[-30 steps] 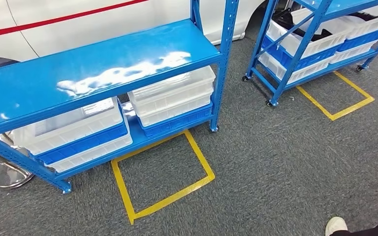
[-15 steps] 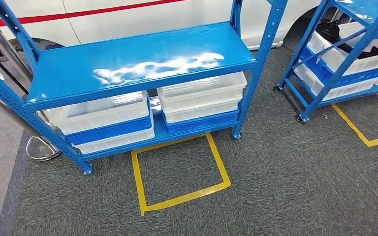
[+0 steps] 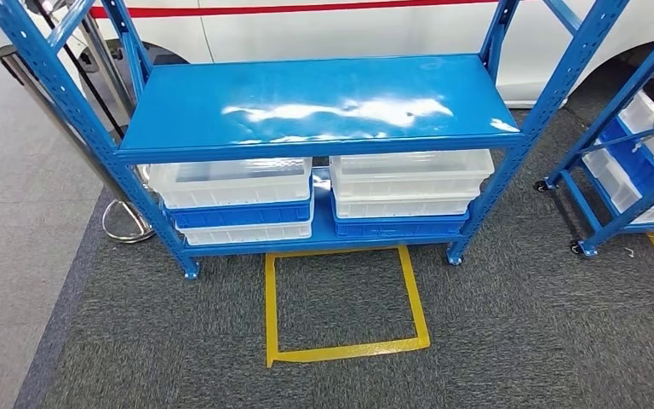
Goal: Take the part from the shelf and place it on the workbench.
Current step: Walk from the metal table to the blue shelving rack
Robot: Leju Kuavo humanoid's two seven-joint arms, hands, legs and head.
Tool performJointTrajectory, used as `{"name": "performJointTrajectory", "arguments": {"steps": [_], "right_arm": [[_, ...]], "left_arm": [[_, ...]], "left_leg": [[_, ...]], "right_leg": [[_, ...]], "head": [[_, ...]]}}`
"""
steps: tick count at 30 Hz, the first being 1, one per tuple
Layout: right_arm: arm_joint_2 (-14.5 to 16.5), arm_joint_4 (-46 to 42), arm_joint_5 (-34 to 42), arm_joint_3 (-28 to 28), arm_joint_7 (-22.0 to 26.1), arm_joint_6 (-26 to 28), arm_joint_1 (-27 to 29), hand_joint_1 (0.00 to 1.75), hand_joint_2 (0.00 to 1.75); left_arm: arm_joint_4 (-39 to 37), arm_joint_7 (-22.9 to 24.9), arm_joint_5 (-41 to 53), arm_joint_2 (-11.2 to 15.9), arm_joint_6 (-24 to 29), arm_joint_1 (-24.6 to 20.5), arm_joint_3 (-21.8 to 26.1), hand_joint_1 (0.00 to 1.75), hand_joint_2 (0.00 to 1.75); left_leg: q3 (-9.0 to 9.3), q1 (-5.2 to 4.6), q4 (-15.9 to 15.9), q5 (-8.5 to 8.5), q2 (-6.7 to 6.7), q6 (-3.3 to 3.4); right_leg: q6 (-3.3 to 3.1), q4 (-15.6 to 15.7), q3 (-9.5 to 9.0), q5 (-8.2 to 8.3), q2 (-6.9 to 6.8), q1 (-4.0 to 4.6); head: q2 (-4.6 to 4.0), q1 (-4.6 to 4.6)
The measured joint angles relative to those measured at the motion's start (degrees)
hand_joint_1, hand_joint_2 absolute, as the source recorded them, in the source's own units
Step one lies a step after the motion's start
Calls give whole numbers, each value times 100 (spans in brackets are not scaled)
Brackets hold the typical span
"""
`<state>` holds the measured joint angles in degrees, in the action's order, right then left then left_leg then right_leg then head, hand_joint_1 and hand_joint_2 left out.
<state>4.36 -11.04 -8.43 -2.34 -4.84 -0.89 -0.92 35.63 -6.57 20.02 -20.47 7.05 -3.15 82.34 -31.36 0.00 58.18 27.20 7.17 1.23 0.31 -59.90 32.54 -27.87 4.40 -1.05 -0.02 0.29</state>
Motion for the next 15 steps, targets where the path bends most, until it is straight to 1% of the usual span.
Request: {"name": "performJointTrajectory", "arguments": {"steps": [1, 2, 3, 4, 5, 6, 7, 8, 9, 10, 11, 12, 13, 14, 15], "right_arm": [[1, -1, 11, 0, 2, 5, -13, 0, 0], [4, -1, 25, 0, 4, 15, -25, 0, 0], [4, -2, 46, 0, 9, 33, -28, 0, 0], [5, -2, 69, 0, 18, 63, -25, 0, 0], [6, -2, 95, 1, 28, 94, -16, 0, 0], [4, -2, 117, 2, 38, 119, -3, 0, 0], [5, -2, 132, 3, 45, 135, 5, 0, 0], [5, -2, 142, 5, 48, 142, 10, 0, 0], [5, -2, 146, 7, 50, 147, 12, 0, 0], [5, -2, 149, 8, 50, 154, 12, 0, 0], [6, -2, 150, 9, 50, 164, 8, 0, 0], [7, -2, 152, 9, 50, 175, 5, 0, 0], [11, -2, 155, 9, 49, 185, 1, 0, 0], [15, -2, 158, 9, 48, 194, -3, 0, 0], [19, -2, 161, 9, 47, 198, -6, 0, 0]], "left_arm": [[0, -1, -27, 2, 8, 5, -20, 0, 0], [1, -4, -59, 5, 14, 11, -35, 0, 0], [1, -9, -91, 9, 18, 14, -48, 0, 0], [2, -18, -124, 12, 20, 11, -58, 0, 0], [2, -28, -160, 15, 22, 7, -70, 0, 0], [2, -38, -201, 15, 23, 3, -85, 0, 0], [2, -47, -238, 16, 27, 2, -101, 0, 0], [2, -53, -281, 16, 34, 4, -117, 0, 0], [2, -57, -325, 17, 47, 9, -136, 0, 0], [2, -61, -365, 17, 65, 13, -157, 0, 0], [0, -71, -406, 18, 85, 14, -180, 0, 0], [-4, -88, -441, 19, 108, 13, -205, 0, 0], [-11, -108, -469, 20, 126, 9, -230, 0, 0], [-20, -132, -490, 21, 143, 4, -256, 0, 0], [-30, -151, -503, 22, 157, 1, -280, 0, 0]], "left_leg": [[-11, 10, -6, 0, 53, -35], [-14, 17, 0, 8, 43, -67], [-32, 14, 53, 47, -61, -101], [-95, 11, 199, 141, -222, -134], [-226, 14, 475, 297, -414, -164], [-418, 20, 849, 483, -566, -195], [-631, 35, 1247, 647, -636, -221], [-799, 49, 1550, 730, -664, -240], [-870, 58, 1656, 698, -674, -248], [-816, 64, 1523, 551, -678, -244], [-651, 64, 1175, 327, -686, -225], [-440, 55, 740, 125, -706, -189], [-258, 37, 365, -15, -728, -146], [-139, 17, 118, -78, -747, -104], [-97, -3, 18, -68, -759, -67]], "right_leg": [[-25, 14, -7, 6, -62, 3], [-58, 34, -23, 11, -123, 0], [-97, 58, -43, 14, -184, -6], [-135, 82, -60, 16, -247, -18], [-166, 95, -72, 11, -310, -20], [-188, 98, -77, -2, -368, -13], [-197, 97, -79, -16, -424, -8], [-196, 96, -85, -28, -472, -5], [-190, 95, -97, -42, -509, -4], [-179, 94, -119, -56, -538, -4], [-167, 95, -151, -74, -562, -3], [-152, 96, -182, -93, -585, -3], [-129, 96, -209, -114, -603, 4], [-101, 97, -225, -131, -616, 10], [-69, 104, -235, -144, -625, 12]], "head": [[0, -1], [0, -1], [0, -4], [0, -8], [0, -12], [1, -15], [0, -16], [0, -16], [0, -16], [-1, -16], [-1, -16], [-1, -16], [-1, -15], [-1, -15], [0, -15]]}}
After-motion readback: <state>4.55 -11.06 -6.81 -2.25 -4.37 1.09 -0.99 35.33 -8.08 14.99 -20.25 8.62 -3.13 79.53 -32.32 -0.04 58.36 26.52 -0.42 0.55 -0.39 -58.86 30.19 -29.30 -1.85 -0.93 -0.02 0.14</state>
